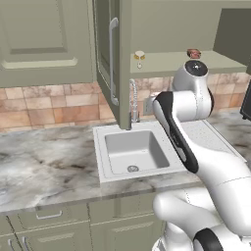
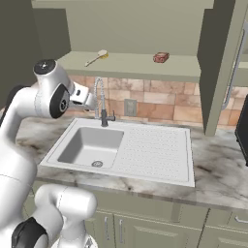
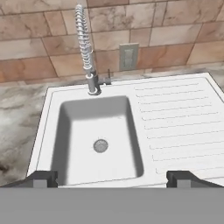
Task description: Locate and retrieve the dish brush and bar soap from the cabinet. Place them next to the sink.
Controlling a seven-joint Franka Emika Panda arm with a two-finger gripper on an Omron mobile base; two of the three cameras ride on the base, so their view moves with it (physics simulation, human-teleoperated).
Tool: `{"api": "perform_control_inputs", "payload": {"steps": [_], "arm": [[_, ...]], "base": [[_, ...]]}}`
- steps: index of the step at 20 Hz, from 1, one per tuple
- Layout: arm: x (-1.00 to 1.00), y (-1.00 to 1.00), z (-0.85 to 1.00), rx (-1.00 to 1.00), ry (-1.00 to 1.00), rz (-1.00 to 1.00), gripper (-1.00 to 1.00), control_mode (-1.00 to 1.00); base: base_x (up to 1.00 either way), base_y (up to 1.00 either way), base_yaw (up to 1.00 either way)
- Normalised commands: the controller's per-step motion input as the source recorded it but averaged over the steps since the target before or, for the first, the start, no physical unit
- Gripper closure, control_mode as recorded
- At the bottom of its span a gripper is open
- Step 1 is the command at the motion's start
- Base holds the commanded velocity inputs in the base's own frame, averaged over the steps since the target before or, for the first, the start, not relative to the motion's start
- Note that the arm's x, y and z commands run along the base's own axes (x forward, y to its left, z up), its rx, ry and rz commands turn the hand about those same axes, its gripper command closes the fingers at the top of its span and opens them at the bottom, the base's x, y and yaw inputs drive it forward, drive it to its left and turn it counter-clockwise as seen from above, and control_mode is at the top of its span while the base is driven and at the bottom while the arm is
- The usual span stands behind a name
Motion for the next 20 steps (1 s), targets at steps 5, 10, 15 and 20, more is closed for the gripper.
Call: {"api": "perform_control_inputs", "payload": {"steps": [5, 10, 15, 20], "arm": [[-0.04, 0.08, 0.13, 0.04, -0.14, -0.08, -1.00, -1.00], [0.00, 0.00, 0.24, 0.05, -0.10, 0.01, -1.00, -1.00], [0.00, 0.00, 0.21, 0.00, -0.09, 0.02, -1.00, -1.00], [0.00, 0.03, 0.29, -0.03, 0.00, 0.00, -1.00, -1.00]], "base": [[0.00, 0.00, 0.00], [0.00, 0.00, 0.00], [0.00, 0.00, 0.00], [0.00, 0.00, 0.00]]}}
